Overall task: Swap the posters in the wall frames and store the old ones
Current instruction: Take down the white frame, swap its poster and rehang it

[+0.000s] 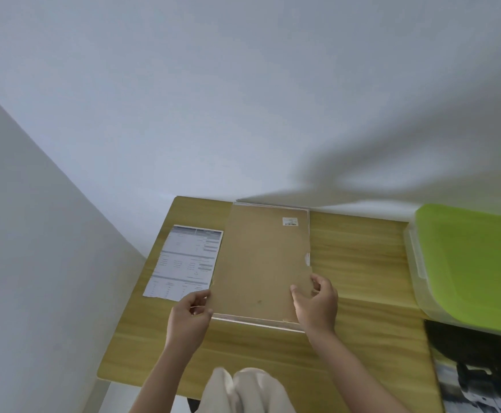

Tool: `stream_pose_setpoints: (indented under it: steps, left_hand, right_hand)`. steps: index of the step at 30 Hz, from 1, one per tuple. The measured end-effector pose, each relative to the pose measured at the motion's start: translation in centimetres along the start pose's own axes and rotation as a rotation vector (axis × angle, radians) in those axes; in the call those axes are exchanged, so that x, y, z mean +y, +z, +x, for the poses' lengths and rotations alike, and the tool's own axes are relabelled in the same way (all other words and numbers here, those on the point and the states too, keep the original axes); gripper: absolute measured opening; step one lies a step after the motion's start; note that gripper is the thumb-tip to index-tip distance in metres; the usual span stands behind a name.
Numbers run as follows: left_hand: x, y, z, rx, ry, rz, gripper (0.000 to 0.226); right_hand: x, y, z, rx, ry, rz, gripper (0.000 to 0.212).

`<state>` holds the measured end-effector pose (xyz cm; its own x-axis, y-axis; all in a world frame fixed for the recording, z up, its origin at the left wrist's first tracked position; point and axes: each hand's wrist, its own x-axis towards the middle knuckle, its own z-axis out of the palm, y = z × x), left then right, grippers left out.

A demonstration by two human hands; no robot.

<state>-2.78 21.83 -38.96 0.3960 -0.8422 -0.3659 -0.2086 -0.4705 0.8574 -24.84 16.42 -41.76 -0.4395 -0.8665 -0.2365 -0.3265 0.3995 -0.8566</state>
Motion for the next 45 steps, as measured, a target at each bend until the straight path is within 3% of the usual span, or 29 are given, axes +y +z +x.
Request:
stream_pose_setpoints:
  steps: [16,30,39,45]
  left_hand:
    - [-0.7,0.3,4.3,-0.093,-0.017,0.234,0.019]
    - [-1.7,0.9,6.1,-0.138,-0.020,0.361,0.026]
    - [-2.2,1.1,6.1,-0.177,0.066,0.424,0.034]
    - [-2.0,1.4,5.9,-0.191,0.058,0.451,0.049]
  right_hand:
    - [0.8,0.5,0.5,-0.105,-0.043,-0.263,0.060]
    - [2.5,-0.7,1.3,-0.272,-0.116,-0.351,0.066]
    - [0.3,-0.4,4.9,-0.559,-0.024,-0.644,0.119]
    - [-1.6,0.5,6.0,-0.608,-0.030,-0.831,0.128]
